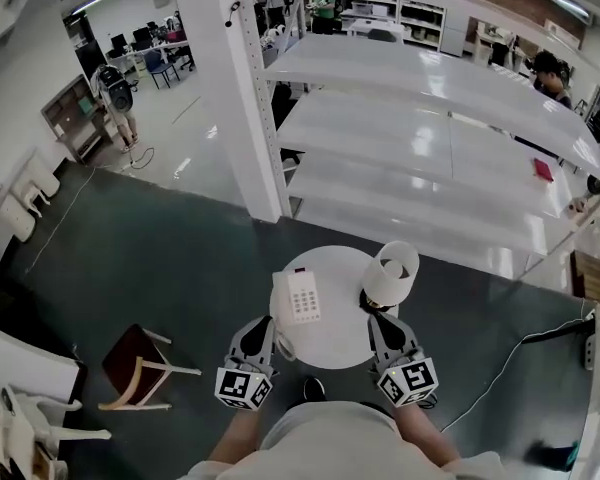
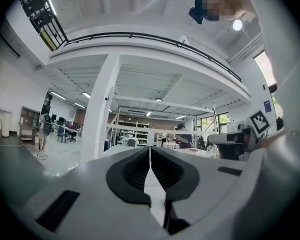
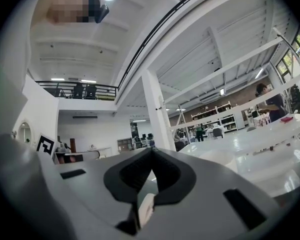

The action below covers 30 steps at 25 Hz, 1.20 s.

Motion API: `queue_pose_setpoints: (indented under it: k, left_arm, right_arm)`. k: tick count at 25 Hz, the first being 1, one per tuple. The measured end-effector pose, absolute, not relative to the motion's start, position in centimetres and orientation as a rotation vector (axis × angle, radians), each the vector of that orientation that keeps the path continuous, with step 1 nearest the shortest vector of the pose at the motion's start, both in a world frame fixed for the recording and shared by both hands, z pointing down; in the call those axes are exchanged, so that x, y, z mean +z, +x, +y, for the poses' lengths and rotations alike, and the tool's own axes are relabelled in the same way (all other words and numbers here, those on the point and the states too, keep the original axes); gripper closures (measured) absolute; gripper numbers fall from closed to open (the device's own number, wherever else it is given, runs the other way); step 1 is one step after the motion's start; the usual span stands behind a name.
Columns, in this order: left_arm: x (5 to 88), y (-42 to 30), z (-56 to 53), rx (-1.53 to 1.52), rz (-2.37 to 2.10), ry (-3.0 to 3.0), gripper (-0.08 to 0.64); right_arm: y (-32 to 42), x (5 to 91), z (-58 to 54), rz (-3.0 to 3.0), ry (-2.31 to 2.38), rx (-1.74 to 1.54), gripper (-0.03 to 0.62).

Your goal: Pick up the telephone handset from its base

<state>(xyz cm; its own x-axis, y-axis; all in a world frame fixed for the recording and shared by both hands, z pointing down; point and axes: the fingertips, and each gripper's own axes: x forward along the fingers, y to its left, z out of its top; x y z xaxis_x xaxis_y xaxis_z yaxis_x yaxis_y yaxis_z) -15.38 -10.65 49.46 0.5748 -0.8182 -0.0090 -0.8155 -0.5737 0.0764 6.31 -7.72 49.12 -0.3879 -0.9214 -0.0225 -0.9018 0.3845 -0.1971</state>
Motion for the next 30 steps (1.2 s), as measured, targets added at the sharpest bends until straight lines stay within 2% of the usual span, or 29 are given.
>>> queue_pose_setpoints:
  k: [10, 30]
  left_arm:
    - [50.2, -16.1, -16.8, -0.072, -1.333, 2.76, 0.537]
    - [50.2, -11.9, -18.0, -0.066, -1.374, 2.7, 0.537]
  right_arm:
    - [4.8, 49.3, -13.1, 2.495, -1.716, -0.208, 0.584]
    - [7.9, 48.5, -15.2, 2.548, -1.627, -0.223, 0.584]
